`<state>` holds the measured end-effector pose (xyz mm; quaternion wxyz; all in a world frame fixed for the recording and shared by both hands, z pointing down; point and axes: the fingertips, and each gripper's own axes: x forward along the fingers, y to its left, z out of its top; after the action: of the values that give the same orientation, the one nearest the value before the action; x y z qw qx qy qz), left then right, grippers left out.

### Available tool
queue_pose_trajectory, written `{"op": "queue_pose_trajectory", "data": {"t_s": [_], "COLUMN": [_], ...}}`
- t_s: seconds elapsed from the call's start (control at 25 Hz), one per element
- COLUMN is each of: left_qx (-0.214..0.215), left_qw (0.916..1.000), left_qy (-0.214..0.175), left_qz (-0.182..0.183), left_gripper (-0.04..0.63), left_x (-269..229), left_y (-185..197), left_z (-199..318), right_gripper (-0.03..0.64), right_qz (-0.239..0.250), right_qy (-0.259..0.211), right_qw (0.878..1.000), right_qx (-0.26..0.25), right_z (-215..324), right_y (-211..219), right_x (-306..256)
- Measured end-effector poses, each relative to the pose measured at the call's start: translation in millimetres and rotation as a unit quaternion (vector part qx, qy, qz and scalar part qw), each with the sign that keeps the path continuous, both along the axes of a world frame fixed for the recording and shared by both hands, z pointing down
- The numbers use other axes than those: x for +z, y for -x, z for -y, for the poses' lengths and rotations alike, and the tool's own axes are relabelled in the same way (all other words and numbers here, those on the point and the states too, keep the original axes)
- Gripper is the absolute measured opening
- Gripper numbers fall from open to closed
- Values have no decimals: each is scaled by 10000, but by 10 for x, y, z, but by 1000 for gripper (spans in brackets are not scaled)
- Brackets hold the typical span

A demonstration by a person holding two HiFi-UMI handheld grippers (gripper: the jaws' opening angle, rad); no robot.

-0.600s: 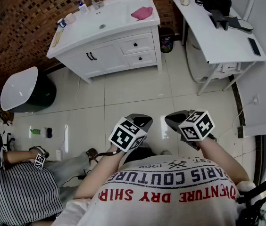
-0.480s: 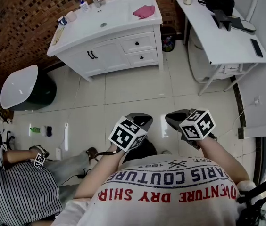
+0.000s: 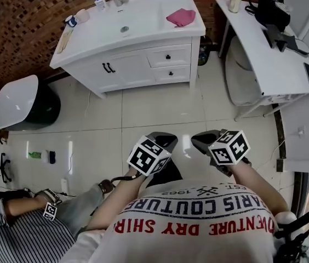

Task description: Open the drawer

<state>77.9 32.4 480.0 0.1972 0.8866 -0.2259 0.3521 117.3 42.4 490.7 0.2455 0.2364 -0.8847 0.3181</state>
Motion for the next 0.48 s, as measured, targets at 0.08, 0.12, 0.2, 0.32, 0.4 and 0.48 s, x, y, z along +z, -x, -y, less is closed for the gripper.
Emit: {"op": "queue_pose_trajectory", "data": {"t_s": [0.08,0.12,0.2,0.32,0.4,0.48], "left_qx": [-19,-38,-84,-106,-65,-4], "left_qw": [10000,9999,9995,9989,9987,9983], "left_qy": [84,144,272,402,464,529], "left_qz": [-17,-37,-113,-214,-215,-240], "left_gripper": [-5,-5,-5,-5,-5,-5], "left_x": [58,84,107,76,67,64], "left_y": [169,261,452,777,992,1152], "left_z": [355,532,870,1362,1692,2005], "right_gripper": [6,6,6,7,7,8], "right_qz": [-29,-57,-121,-180,-200,-172], "right_qy": [67,111,223,388,465,514], "right_qw": [10000,9999,9996,9988,9984,9982], "right_qx": [31,44,97,229,241,269], "right_z": [344,514,846,1342,1654,1945], "right_y": [160,242,404,681,885,1056], "right_x": [36,52,57,4,-18,-35]}}
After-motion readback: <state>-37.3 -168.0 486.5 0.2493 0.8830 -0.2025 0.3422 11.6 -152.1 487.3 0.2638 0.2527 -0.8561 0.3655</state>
